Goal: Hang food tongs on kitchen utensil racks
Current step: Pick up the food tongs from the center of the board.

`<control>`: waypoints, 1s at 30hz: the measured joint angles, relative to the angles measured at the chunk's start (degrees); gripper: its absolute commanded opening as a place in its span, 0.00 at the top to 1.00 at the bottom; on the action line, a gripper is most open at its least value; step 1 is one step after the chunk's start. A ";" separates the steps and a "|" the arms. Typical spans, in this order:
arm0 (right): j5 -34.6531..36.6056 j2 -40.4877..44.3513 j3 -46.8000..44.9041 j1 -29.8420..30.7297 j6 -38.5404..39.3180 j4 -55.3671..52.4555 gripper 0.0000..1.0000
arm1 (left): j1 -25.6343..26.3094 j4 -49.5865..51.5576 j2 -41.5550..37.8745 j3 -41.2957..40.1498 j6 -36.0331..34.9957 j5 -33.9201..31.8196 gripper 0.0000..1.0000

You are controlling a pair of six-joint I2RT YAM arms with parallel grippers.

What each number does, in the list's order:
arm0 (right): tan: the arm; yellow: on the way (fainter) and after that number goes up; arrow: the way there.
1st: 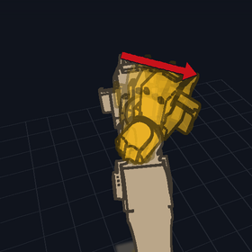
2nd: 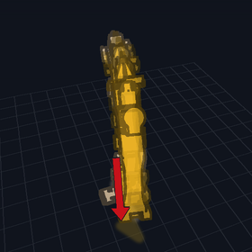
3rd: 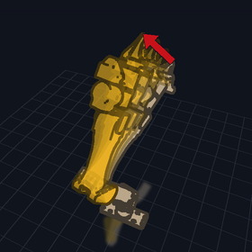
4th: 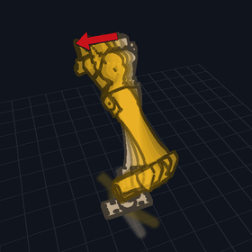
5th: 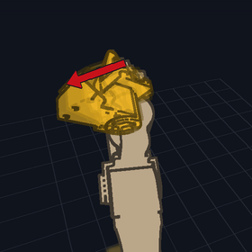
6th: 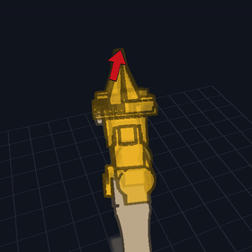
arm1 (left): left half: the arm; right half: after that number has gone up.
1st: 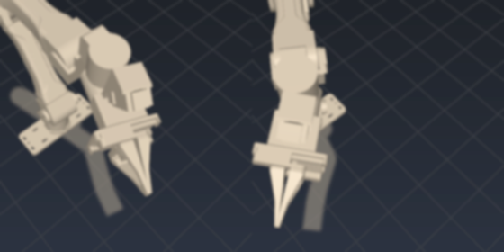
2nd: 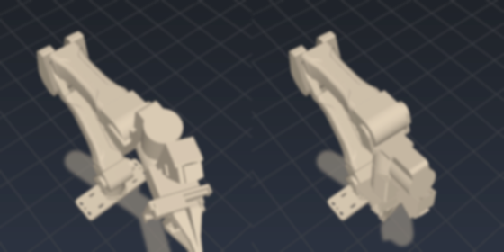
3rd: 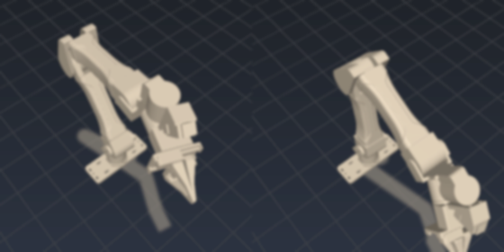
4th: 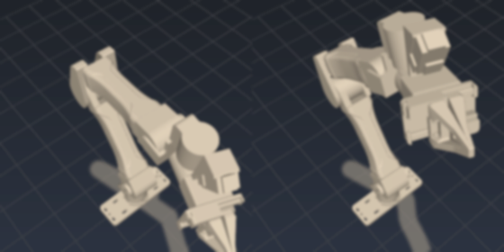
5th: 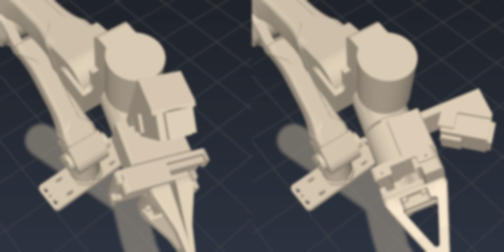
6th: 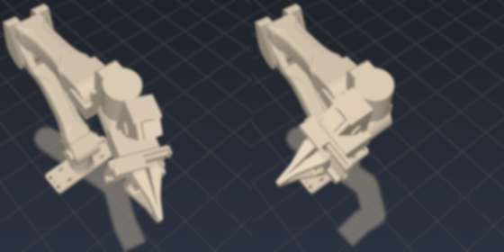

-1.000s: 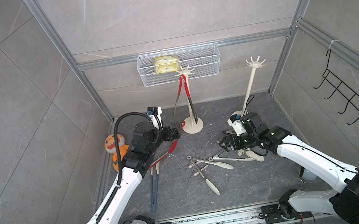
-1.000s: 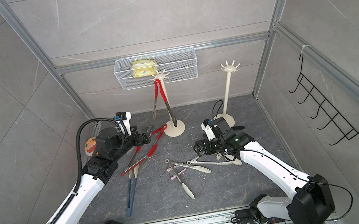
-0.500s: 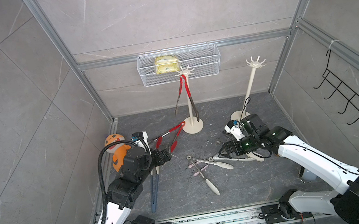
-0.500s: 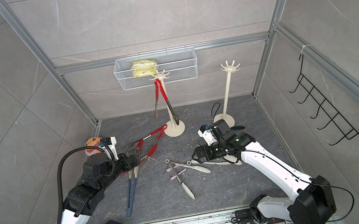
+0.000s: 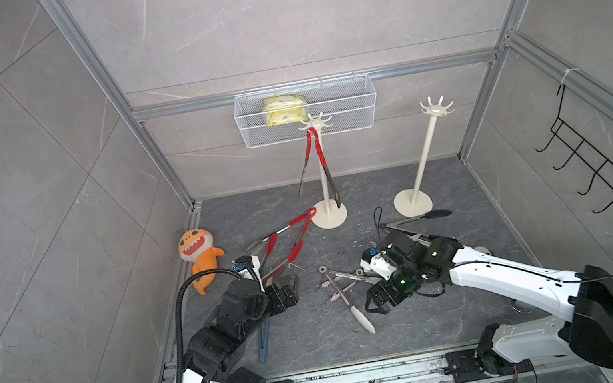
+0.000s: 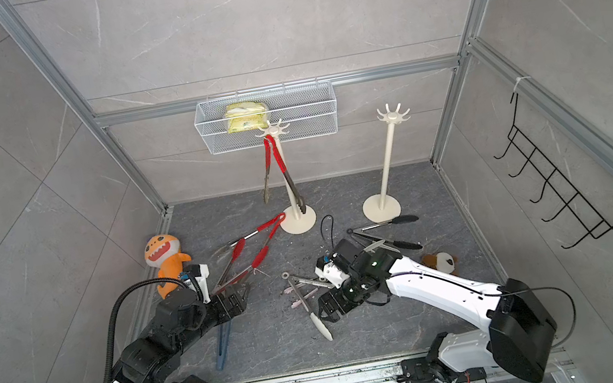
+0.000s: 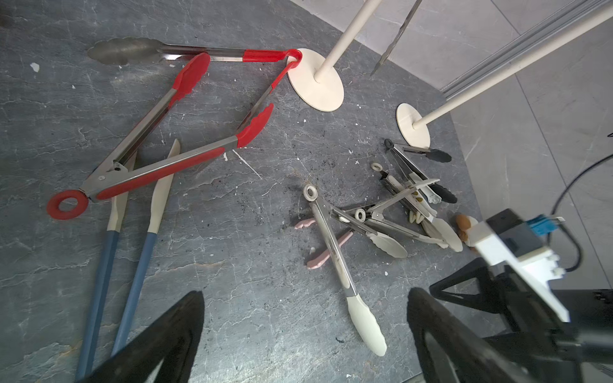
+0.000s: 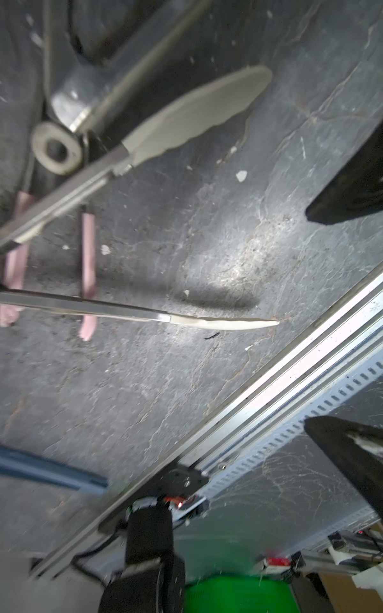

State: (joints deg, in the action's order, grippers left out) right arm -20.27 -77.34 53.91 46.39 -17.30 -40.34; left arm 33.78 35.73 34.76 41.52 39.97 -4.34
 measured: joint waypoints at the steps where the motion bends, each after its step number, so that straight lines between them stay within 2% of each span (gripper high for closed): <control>1: 0.94 -1.16 0.07 1.11 -0.52 0.22 0.09 | 0.00 0.09 -0.35 0.00 0.11 0.07 0.03; 10: 9.01 -12.09 6.40 7.39 -3.37 1.40 0.20 | 0.00 1.97 -5.35 -0.04 0.39 0.39 0.03; 30: 14.29 -20.22 9.11 8.90 -6.80 6.14 0.43 | 0.00 6.73 -11.34 -0.04 0.39 0.37 0.03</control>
State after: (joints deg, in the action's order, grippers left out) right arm -5.98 -97.56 63.02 55.29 -24.10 -34.20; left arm 33.78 42.46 23.42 41.47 40.36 -3.97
